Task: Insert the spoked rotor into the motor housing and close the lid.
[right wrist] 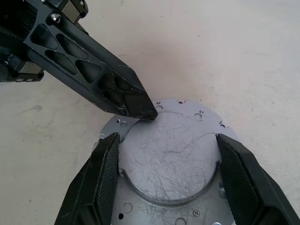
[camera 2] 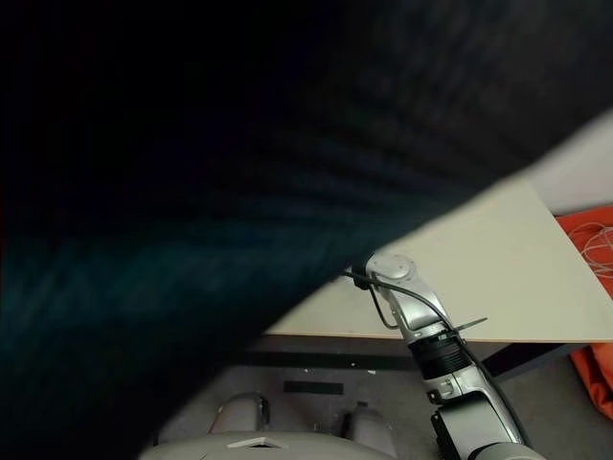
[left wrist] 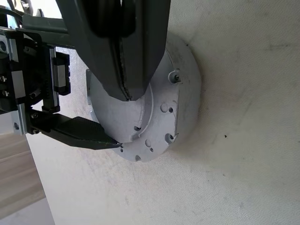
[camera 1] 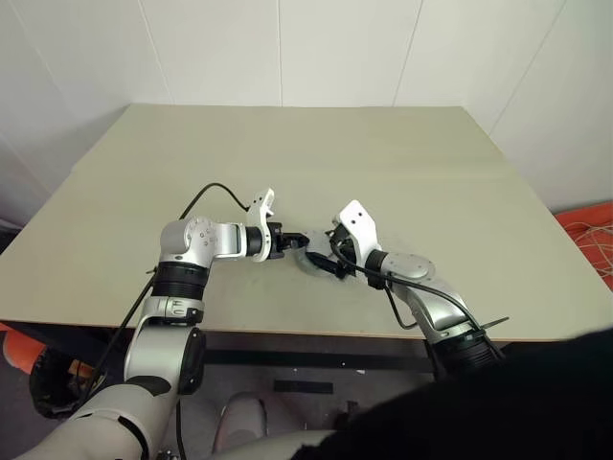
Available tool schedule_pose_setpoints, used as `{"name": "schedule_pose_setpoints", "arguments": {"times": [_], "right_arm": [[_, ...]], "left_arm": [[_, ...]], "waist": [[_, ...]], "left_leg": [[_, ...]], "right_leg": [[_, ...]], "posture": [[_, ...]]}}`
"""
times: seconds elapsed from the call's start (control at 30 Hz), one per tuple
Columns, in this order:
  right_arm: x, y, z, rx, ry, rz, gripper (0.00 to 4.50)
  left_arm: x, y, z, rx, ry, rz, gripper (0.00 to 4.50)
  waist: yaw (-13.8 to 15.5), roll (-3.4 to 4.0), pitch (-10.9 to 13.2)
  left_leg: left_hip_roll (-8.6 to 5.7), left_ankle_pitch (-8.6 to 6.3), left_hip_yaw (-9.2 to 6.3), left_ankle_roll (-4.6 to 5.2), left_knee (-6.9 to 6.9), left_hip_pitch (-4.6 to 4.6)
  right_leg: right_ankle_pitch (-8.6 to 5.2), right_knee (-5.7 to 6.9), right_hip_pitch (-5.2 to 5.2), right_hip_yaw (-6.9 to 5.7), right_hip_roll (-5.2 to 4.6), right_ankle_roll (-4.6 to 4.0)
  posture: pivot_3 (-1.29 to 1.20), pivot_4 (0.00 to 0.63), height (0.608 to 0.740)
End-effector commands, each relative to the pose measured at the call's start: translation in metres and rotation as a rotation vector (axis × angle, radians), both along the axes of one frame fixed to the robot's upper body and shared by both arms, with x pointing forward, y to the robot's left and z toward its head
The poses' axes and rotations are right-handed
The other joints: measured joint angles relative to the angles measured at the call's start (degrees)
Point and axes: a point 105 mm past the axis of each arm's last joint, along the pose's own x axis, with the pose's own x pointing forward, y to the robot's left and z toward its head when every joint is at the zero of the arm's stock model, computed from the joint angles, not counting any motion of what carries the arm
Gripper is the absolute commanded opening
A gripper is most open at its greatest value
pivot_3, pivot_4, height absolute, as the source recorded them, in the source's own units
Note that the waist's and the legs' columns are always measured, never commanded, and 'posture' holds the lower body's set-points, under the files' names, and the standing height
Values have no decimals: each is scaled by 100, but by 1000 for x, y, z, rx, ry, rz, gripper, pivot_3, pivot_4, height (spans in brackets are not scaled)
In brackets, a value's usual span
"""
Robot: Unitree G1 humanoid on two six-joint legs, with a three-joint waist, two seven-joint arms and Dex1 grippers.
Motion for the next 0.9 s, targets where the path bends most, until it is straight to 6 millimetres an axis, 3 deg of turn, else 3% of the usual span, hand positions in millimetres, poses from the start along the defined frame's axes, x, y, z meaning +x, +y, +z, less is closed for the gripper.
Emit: {"name": "schedule_pose_setpoints", "arguments": {"times": [0.03,0.1,0.23,0.53,0.9], "right_arm": [[9,-15,1,-20,-7,-81,3128],[8,-13,3,-7,0,-66,3128],[4,-11,4,2,6,-44,4465],[9,-10,17,30,-33,-60,4465],[0,3,78,202,-80,21,4465]], "left_arm": [[-3,2,-9,40,43,-7,43],[-3,2,-8,39,40,-8,43],[-2,2,-7,38,37,-7,0],[-4,-1,-4,22,37,-30,0],[-6,-2,-3,15,35,-43,0]], "waist": [[0,0,0],[0,0,0],[5,0,0],[6,0,1],[11,3,4]], "left_leg": [[0,0,0,0,0,0],[0,0,0,0,0,0],[-1,0,0,0,-1,-3],[-1,1,5,-3,-5,-10],[-2,3,4,-4,-5,-55]], "right_leg": [[0,0,0,0,0,0],[0,0,-1,0,0,-1],[1,-2,-2,0,0,-1],[10,-8,-8,0,0,-18],[12,-6,-48,0,1,-19]], "posture": [[0,0,740],[0,0,740],[0,0,740],[0,0,740],[0,0,740]]}}
